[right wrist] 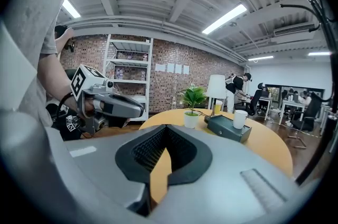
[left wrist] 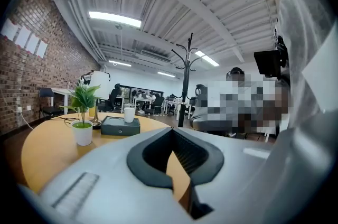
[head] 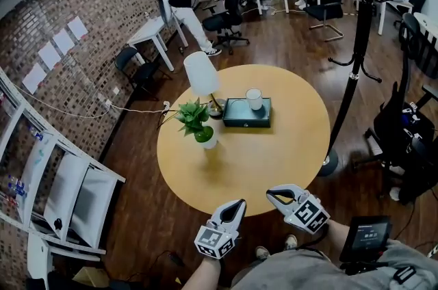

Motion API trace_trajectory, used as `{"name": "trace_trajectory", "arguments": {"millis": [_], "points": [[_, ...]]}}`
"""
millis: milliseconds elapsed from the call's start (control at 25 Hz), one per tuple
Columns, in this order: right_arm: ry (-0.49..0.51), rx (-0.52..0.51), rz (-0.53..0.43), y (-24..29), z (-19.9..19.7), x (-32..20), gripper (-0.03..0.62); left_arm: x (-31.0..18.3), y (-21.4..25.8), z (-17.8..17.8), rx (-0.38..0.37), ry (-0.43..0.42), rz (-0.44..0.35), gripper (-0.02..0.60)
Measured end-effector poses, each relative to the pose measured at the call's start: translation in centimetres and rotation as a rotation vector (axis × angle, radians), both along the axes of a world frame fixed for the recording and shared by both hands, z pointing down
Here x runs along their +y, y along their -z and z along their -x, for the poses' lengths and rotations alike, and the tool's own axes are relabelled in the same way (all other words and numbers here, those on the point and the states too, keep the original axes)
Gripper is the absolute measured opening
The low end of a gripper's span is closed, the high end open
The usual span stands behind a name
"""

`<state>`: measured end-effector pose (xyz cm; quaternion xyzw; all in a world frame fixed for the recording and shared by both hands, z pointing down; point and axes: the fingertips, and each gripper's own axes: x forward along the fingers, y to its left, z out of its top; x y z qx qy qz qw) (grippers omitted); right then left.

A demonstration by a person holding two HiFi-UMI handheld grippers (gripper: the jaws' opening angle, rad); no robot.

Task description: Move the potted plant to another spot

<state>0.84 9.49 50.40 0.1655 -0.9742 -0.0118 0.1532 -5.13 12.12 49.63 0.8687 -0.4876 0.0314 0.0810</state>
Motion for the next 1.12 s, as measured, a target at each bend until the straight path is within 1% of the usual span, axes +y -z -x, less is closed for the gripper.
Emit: {"name": "trace_trajectory", "arguments": {"millis": [440,1120], "points": [[0.007,0.015,0.026,-0.8,0.5,0.6,0.006,0.5,-0.7,0.2,0.016,-0.001,0.014,-0.002],[0.020,0.024,0.006,-0.5,1.2,-0.3,0.006,-0.4,0.2,0.6,0.015,-0.001,0.005,-0.002]]}}
